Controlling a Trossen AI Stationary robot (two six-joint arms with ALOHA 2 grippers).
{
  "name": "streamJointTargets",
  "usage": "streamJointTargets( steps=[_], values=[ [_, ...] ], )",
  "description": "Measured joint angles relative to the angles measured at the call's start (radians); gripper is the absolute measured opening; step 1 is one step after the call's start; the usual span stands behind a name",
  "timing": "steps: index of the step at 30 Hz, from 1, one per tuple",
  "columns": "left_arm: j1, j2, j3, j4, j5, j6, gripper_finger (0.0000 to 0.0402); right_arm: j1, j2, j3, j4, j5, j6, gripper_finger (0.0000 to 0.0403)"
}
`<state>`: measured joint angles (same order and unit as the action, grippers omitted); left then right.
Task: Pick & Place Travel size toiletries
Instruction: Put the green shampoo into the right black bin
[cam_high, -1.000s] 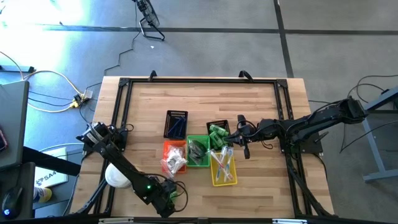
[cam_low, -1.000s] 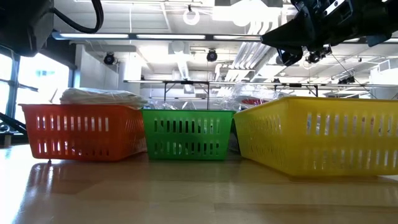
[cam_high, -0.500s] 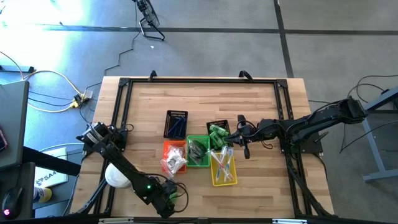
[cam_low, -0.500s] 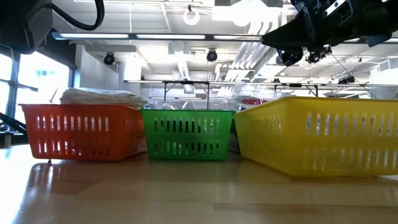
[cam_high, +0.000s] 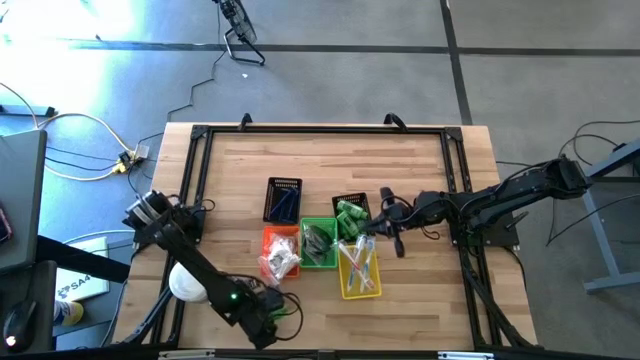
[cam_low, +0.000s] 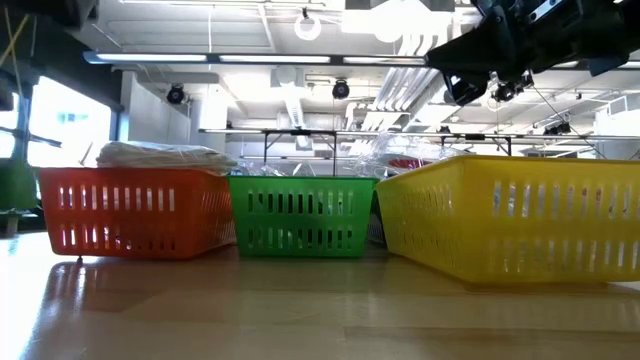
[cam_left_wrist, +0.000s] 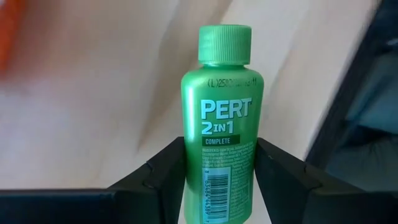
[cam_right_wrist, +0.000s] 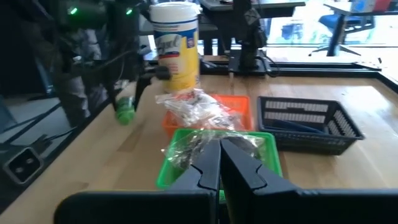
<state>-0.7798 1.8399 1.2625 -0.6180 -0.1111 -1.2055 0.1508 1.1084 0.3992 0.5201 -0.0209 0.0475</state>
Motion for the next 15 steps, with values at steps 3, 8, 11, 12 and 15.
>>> streamJointTargets(
  steps=[3, 8, 11, 12, 15],
  values=[
    [0.000, -0.053, 0.000, -0.009, -0.063, 0.045, 0.0164, 0.000, 0.000, 0.000, 0.003, -0.052, 0.000, 0.0003],
    [-0.001, -0.154, 0.000, -0.054, -0.177, 0.124, 0.0164, 0.000, -0.015, 0.000, 0.013, -0.137, 0.000, 0.0003],
    [0.001, -0.210, 0.000, -0.079, -0.264, 0.197, 0.0164, 0.000, -0.035, 0.000, 0.014, -0.143, -0.018, 0.0003],
    [0.001, -0.228, 0.000, -0.094, -0.300, 0.225, 0.0164, 0.000, -0.043, 0.000, 0.015, -0.143, -0.027, 0.0003],
    [0.004, -0.277, 0.000, -0.121, -0.420, 0.308, 0.0164, 0.000, -0.055, 0.000, 0.016, -0.143, -0.055, 0.0003]
  ],
)
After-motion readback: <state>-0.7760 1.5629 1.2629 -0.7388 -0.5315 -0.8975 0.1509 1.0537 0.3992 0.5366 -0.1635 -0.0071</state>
